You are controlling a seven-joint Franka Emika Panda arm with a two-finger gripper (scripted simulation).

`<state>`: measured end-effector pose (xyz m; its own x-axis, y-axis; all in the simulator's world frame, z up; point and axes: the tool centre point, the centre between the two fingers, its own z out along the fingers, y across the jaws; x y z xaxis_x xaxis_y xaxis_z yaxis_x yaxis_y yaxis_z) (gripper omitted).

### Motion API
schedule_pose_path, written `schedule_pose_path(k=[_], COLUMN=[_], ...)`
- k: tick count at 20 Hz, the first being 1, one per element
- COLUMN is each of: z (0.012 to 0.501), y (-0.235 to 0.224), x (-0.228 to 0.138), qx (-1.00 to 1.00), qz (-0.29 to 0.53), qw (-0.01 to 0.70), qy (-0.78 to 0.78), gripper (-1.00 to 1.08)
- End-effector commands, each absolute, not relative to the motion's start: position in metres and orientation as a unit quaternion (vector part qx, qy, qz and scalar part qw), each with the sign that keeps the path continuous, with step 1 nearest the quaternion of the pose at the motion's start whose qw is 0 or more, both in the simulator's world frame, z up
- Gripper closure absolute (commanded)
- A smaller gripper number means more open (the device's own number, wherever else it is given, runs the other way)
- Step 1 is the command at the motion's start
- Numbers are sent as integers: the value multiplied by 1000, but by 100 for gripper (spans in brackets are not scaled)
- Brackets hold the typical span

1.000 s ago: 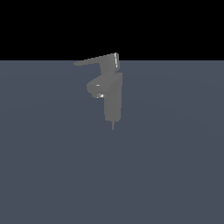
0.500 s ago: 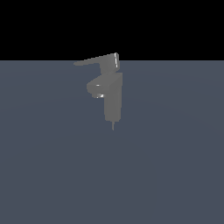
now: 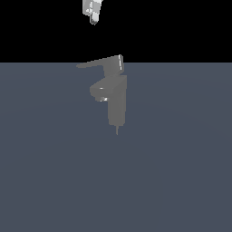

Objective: Turn on the faucet by rotating a designated handle.

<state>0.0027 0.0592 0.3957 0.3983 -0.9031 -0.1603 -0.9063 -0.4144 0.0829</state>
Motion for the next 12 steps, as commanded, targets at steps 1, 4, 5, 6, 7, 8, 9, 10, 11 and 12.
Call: schedule_pose_path(k=[1, 4, 5, 6, 7, 8, 9, 10, 11, 12], z=[384, 369, 364, 358, 353, 348, 342, 336, 331, 325], y=[64, 69, 71, 73, 75, 77, 79, 81, 82, 84], x=[15, 28, 33, 37, 41, 45, 49, 53, 57, 61], qx=[-818, -795, -787, -779, -771, -763, -755, -747, -738, -730], qz=[92, 93, 94, 94, 94, 93, 93, 93, 92, 91], qw=[2, -6, -9, -12, -15, -18, -21, -24, -27, -30], qy=[568, 599, 610, 620, 629, 639, 649, 658, 668, 677], gripper=[108, 108, 108, 108, 108, 108, 108, 108, 108, 108])
